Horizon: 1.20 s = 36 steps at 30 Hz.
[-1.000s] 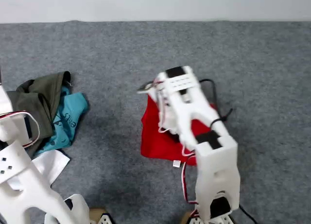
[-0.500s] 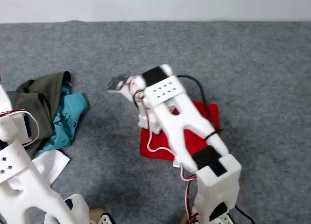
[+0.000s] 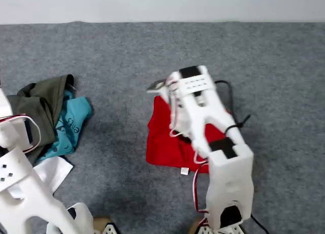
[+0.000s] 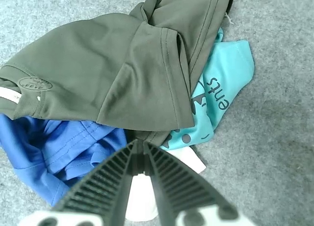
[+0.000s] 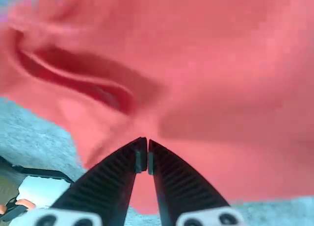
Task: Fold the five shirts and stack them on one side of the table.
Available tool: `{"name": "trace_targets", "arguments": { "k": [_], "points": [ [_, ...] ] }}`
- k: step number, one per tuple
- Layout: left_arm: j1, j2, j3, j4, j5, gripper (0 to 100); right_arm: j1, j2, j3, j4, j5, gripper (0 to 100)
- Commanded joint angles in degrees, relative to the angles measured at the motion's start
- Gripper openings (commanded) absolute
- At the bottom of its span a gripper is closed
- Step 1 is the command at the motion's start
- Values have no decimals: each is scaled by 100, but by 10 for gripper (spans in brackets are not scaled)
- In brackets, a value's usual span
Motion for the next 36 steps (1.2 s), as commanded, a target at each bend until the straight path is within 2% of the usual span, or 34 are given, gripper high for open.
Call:
{"name": "trace_targets", "arguments": {
  "k": [1,5,10,20,29,36],
  "points": [
    [18,-70,-22,-132,18,8,-752,-66,-273,66,-273,9],
    [18,-70,-22,-132,18,8,-1578,-110,-273,251,-475,9],
    [18,-70,-22,-132,18,8,-2079,-479,-237,251,-677,9],
    [18,-70,-22,-132,18,8,-2079,-593,352,242,-651,9],
    [18,-105,-22,-132,18,7,-1956,-1736,-18,242,-642,9],
    [18,-105,-22,-123,18,7,-1895,-822,62,119,-686,9]
  ]
}}
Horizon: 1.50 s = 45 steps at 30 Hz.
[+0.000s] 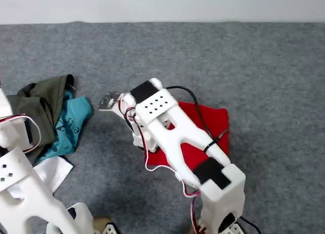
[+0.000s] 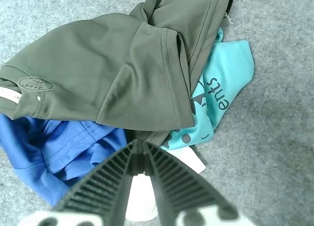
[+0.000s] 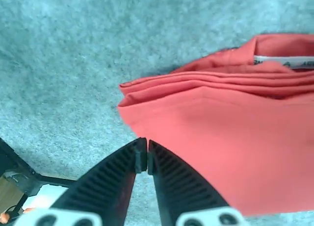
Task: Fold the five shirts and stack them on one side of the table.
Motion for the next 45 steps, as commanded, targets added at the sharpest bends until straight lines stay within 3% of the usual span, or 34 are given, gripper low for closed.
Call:
{"name": "trace_targets", "arguments": {
  "k": [1,7,14,22,27,31,39,45],
  "points": [
    [18,-105,-31,-123,18,7,-48,541,-299,75,-70,9],
    [18,-114,-31,-79,26,7,-462,1473,-308,-163,-62,9],
    [18,-114,-31,-79,35,7,-110,716,-756,207,-35,9],
    [18,-114,-31,18,44,6,1218,-426,-774,180,-70,9],
    [18,-114,-31,281,44,6,2607,-136,-774,-303,-70,9],
    [18,-114,-31,396,44,6,3319,444,-774,-1059,-70,9],
    [18,-114,-31,431,44,6,4110,1745,-800,-1824,-62,9],
    [18,-114,-22,484,53,6,4251,1745,-800,-1727,-44,9]
  ]
}}
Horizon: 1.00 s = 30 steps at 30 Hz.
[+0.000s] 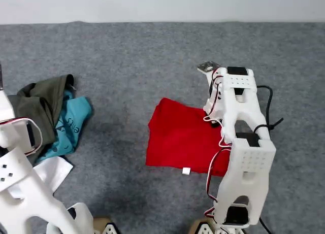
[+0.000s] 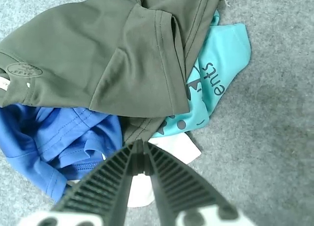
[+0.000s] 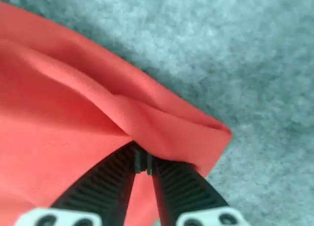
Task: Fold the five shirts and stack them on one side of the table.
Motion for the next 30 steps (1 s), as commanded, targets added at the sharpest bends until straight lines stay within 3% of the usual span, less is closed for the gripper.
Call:
{"name": "trace_targets", "arguments": {
  "k": [1,12,21,30],
  "points": [
    [18,-114,-22,132,53,6,136,-189,-281,136,-35,9],
    [18,-114,-22,132,53,6,-1376,-1675,-281,418,-62,9],
    [18,-114,-22,132,53,6,-2448,-1209,-273,-980,-44,9],
    [18,-114,-22,132,53,6,-2571,180,-378,-2255,-9,9]
  ]
}}
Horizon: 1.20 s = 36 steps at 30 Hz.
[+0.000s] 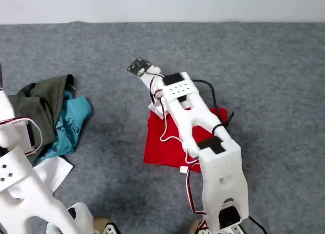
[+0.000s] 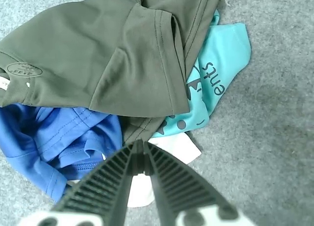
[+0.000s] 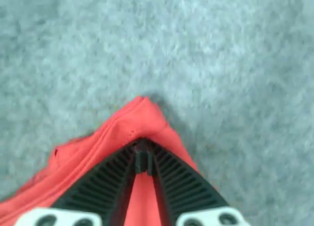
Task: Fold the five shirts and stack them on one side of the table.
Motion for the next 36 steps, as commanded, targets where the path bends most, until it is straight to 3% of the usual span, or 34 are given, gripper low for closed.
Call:
{"name": "trace_targets", "arguments": {
  "k": [1,10,16,24,32,36],
  "points": [
    [18,-114,-22,132,44,6,-57,119,-492,-145,-9,9],
    [18,-114,-22,132,35,6,-57,-488,-1793,1824,-44,9],
    [18,-114,-22,132,44,6,-180,-593,-1785,2132,-62,9],
    [18,-123,-22,132,35,6,-444,646,-1881,1886,-53,9],
    [18,-123,-22,132,26,6,-259,-145,-2716,3635,-70,9],
    [18,-123,-22,132,26,6,-92,-620,-2716,4057,-545,9]
  ]
}}
